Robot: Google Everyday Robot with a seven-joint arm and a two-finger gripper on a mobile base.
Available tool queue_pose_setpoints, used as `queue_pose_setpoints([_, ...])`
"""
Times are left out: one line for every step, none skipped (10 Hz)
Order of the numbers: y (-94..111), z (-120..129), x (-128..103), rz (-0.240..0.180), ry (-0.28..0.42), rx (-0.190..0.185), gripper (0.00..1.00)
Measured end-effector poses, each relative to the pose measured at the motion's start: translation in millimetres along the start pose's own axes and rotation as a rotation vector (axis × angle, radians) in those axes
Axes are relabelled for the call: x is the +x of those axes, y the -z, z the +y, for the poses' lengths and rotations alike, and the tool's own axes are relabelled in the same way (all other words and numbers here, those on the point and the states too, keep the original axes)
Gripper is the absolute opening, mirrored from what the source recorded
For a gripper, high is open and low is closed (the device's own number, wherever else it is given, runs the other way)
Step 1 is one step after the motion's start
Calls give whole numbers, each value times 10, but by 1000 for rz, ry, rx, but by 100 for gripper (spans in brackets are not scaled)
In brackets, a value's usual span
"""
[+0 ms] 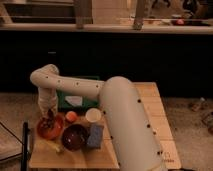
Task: Place grapes in red bowl
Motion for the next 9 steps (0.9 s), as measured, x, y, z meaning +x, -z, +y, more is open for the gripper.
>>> queue_pose_setpoints([-12, -33, -10, -4, 4, 2, 17])
queue_pose_setpoints([-8, -33, -14, -5, 2, 5, 25])
queue_pose_setpoints([-5, -18, -16, -5, -4, 6, 36])
queue_pose_setpoints([-4, -28, -18, -4, -7, 6, 45])
queue_pose_setpoints([-3, -38, -19, -4, -8, 6, 55])
queue_pose_setpoints([4, -38, -19, -3, -11, 8, 67])
queue_pose_setpoints([15, -26, -10, -2, -15, 10, 76])
queue_pose_setpoints([20, -15, -3, -4, -19, 10, 80])
queue_pose_setpoints([24, -15, -2, -7, -19, 10, 80])
